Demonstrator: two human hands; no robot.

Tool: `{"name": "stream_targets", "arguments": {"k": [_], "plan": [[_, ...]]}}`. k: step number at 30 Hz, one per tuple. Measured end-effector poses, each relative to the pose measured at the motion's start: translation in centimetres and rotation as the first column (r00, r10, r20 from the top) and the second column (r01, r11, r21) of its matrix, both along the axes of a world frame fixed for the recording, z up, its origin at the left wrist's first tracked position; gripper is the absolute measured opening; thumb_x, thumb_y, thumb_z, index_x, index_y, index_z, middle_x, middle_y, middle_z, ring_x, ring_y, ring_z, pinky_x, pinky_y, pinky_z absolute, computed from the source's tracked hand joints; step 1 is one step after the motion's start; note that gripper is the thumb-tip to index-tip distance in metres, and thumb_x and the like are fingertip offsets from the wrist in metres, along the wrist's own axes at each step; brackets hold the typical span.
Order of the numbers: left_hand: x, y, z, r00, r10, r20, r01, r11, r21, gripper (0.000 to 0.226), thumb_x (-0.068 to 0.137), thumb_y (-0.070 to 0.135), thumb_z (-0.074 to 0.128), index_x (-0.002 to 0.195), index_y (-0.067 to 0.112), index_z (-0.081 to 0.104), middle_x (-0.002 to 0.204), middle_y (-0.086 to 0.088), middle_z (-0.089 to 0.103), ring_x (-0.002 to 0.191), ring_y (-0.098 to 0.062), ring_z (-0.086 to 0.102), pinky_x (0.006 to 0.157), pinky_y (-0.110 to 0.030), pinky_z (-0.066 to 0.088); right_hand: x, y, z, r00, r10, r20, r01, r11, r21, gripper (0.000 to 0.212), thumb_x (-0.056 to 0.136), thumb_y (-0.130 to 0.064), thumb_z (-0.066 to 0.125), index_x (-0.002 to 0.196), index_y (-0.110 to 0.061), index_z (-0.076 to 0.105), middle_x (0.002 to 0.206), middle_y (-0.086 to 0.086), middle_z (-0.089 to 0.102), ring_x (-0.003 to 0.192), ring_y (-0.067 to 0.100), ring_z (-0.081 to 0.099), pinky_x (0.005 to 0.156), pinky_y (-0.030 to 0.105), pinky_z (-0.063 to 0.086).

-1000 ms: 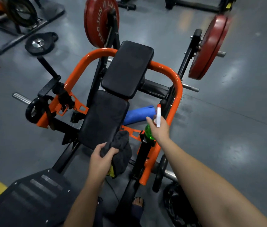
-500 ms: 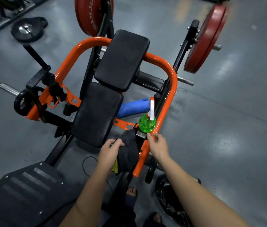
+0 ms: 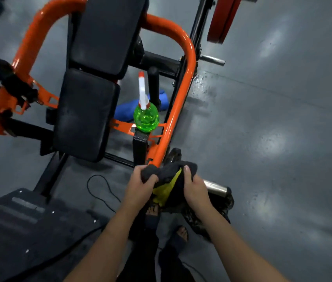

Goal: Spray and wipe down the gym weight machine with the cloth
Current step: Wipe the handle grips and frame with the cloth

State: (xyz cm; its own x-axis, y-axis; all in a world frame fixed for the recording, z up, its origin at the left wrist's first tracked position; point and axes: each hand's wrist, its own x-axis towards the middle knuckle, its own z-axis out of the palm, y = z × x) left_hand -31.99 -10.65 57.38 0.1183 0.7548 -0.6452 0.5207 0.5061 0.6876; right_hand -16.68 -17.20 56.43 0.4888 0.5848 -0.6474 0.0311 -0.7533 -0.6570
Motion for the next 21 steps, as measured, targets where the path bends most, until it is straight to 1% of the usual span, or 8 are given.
{"name": "stream_targets", "arguments": {"k": [4, 6, 9, 11, 13, 15, 17, 21], "plan": [[2.5, 0.7, 0.5, 0.997, 0.068, -0.023, -0.053, 0.917, 0.395, 0.035, 0.086, 0.030, 0.076, 0.116, 0.027, 0.058, 0.114, 0.007, 0.061, 0.110, -0.015, 0.059, 0.092, -0.035, 0.050, 2.8, 2.2, 1.6, 0.998, -0.016, 0.064, 0.010, 0.995, 0.100, 0.049, 0.111, -0.039, 0.035, 0.136, -0.007, 0.062, 0.134, 0.014, 0.065, 0.129, 0.028, 0.056, 0.102, 0.030, 0.039], [4.1, 2.1, 0.4, 0.995, 0.070, -0.070, -0.033, 0.901, 0.433, 0.041, 0.086, 0.037, 0.075, 0.121, 0.025, 0.057, 0.118, 0.002, 0.061, 0.114, -0.020, 0.058, 0.095, -0.041, 0.051, 4.4, 3.6, 1.4, 0.998, 0.008, 0.063, -0.015, 0.992, 0.123, 0.048, 0.111, -0.040, 0.036, 0.142, -0.011, 0.057, 0.141, 0.010, 0.061, 0.135, 0.027, 0.051, 0.107, 0.030, 0.037], [5.5, 4.2, -2.6, 0.910, -0.151, -0.387, 0.232, 0.957, 0.173, 0.050, 0.092, 0.047, 0.063, 0.133, 0.021, 0.051, 0.125, -0.010, 0.055, 0.121, -0.033, 0.055, 0.098, -0.047, 0.049, 6.1, 5.4, -1.8, 0.983, 0.172, 0.068, -0.174, 0.984, 0.023, 0.048, 0.110, -0.039, 0.039, 0.150, -0.015, 0.049, 0.147, 0.010, 0.056, 0.139, 0.030, 0.048, 0.113, 0.035, 0.036], [6.4, 4.8, -4.5, 0.695, -0.390, -0.603, 0.390, 0.910, -0.140, 0.056, 0.094, 0.046, 0.057, 0.140, 0.018, 0.045, 0.137, -0.014, 0.051, 0.129, -0.036, 0.049, 0.103, -0.047, 0.045, 6.2, 5.6, -5.1, 0.911, 0.410, 0.052, -0.400, 0.906, -0.136, 0.053, 0.108, -0.033, 0.044, 0.156, -0.012, 0.035, 0.149, 0.018, 0.053, 0.135, 0.036, 0.050, 0.110, 0.041, 0.040], [7.6, 4.9, -6.4, 0.568, -0.454, -0.687, 0.449, 0.870, -0.204, 0.054, 0.097, 0.042, 0.052, 0.141, 0.013, 0.046, 0.141, -0.017, 0.050, 0.131, -0.037, 0.047, 0.103, -0.047, 0.042, 5.4, 4.7, -7.8, 0.820, 0.573, 0.012, -0.560, 0.806, -0.193, 0.068, 0.104, -0.020, 0.050, 0.162, -0.013, 0.015, 0.143, 0.023, 0.055, 0.128, 0.039, 0.055, 0.096, 0.037, 0.044], [9.3, 4.8, -7.9, 0.634, -0.306, -0.710, 0.456, 0.890, 0.024, 0.046, 0.098, 0.040, 0.037, 0.129, 0.012, 0.055, 0.130, -0.019, 0.061, 0.121, -0.039, 0.055, 0.097, -0.047, 0.043, 4.7, 3.5, -9.7, 0.809, 0.588, 0.028, -0.578, 0.803, -0.146, 0.075, 0.100, -0.010, 0.048, 0.164, -0.020, 0.009, 0.137, 0.015, 0.060, 0.123, 0.036, 0.059, 0.084, 0.029, 0.040], [11.3, 4.8, -9.3, 0.708, -0.211, -0.674, 0.429, 0.887, 0.172, 0.052, 0.097, 0.046, 0.029, 0.122, 0.012, 0.059, 0.118, -0.020, 0.067, 0.113, -0.042, 0.061, 0.094, -0.047, 0.045, 4.8, 3.3, -10.5, 0.843, 0.532, 0.075, -0.531, 0.847, -0.035, 0.062, 0.098, -0.010, 0.045, 0.157, -0.015, 0.030, 0.124, 0.002, 0.061, 0.120, 0.028, 0.060, 0.083, 0.022, 0.039], [14.1, 6.5, -12.8, 0.642, -0.388, -0.661, 0.450, 0.889, -0.084, 0.063, 0.096, 0.060, 0.036, 0.134, 0.012, 0.052, 0.131, -0.024, 0.061, 0.121, -0.046, 0.057, 0.101, -0.056, 0.047, 5.2, 1.6, -12.5, 0.865, 0.498, 0.061, -0.500, 0.866, 0.030, 0.053, 0.095, -0.009, 0.043, 0.148, -0.012, 0.044, 0.129, -0.001, 0.057, 0.118, 0.016, 0.055, 0.093, 0.018, 0.046]]}}
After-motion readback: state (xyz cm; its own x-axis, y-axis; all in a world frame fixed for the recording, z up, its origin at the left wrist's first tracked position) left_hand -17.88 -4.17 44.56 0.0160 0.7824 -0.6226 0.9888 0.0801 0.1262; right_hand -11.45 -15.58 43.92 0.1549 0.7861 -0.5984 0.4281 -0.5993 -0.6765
